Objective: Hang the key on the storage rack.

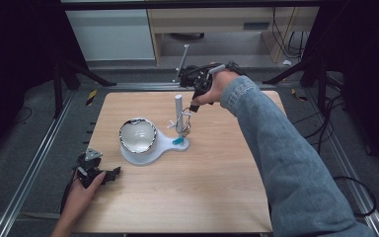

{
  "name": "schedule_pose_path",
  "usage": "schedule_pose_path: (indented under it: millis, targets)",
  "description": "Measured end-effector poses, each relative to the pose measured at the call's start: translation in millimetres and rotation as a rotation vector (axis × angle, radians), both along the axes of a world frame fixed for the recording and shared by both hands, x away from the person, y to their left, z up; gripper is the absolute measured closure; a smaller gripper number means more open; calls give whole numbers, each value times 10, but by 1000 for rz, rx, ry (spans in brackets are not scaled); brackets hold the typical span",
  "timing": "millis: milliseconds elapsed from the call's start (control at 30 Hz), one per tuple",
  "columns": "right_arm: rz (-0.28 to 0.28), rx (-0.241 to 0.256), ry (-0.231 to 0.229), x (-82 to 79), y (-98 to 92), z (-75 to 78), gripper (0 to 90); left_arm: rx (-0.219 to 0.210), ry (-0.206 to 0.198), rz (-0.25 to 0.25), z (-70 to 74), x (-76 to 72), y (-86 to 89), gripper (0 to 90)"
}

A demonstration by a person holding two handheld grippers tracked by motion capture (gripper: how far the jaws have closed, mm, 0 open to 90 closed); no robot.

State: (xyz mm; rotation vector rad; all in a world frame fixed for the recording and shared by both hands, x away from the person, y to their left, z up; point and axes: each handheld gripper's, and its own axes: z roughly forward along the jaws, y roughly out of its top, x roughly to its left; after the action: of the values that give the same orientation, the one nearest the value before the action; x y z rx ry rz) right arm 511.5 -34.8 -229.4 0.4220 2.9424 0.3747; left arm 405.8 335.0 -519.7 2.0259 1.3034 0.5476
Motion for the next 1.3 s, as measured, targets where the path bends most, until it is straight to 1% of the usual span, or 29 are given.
schedule_pose_path:
  millis: [100, 200, 367, 400, 433, 467, 500, 600, 633, 733, 767, 800, 900, 967, 1067, 1167, 1200, 1300]
  targets:
    - [-22, 6, -11, -10, -107, -20, 688, 0, 0, 0, 0, 0, 0, 0]
    - [-45, 14, -18, -6, -222, -58, 617, 0, 0, 0, 0, 0, 0, 0]
    - [-84, 31, -22, 3, -395, -156, 530, 0, 0, 0, 0, 0, 0, 0]
    - [-84, 31, -22, 3, -395, -156, 530, 0, 0, 0, 0, 0, 0, 0]
    - [-93, 34, -20, 8, -427, -176, 507, 0, 0, 0, 0, 0, 0, 0]
    - [-105, 37, -20, 18, -465, -203, 487, 0, 0, 0, 0, 0, 0, 0]
    - [-121, 45, -29, 33, -524, -239, 467, -1, 0, 0, 0, 0, 0, 0]
    - [-139, 49, -27, 53, -589, -281, 429, -1, 0, 0, -1, 0, 0, 0]
    - [-145, 45, -22, 59, -607, -293, 411, -1, 0, 0, -1, 0, 0, 0]
    - [-164, 54, -27, 85, -661, -323, 346, -1, 0, 0, 0, 0, 0, 0]
    - [-164, 54, -27, 85, -661, -323, 346, -1, 0, 0, 0, 0, 0, 0]
    - [-166, 53, -32, 99, -694, -351, 306, -1, -1, 0, -1, 0, 0, 0]
    - [-200, 49, -47, 127, -741, -397, 208, -1, -1, 0, -1, 0, 0, 0]
    - [-216, 60, -71, 142, -778, -428, 165, -1, -1, 0, -1, 0, 0, 0]
    - [-240, 66, -89, 159, -837, -486, 109, -1, -1, 0, -1, 0, 0, 0]
    - [-264, 69, -109, 160, -897, -559, 75, -1, -1, 0, -1, 0, 0, 0]
    - [-270, 65, -110, 162, -917, -582, 71, -1, -1, 0, -1, 0, 0, 0]
    - [-287, 76, -112, 158, -986, -653, 69, -1, -1, 0, -1, 0, 0, 0]
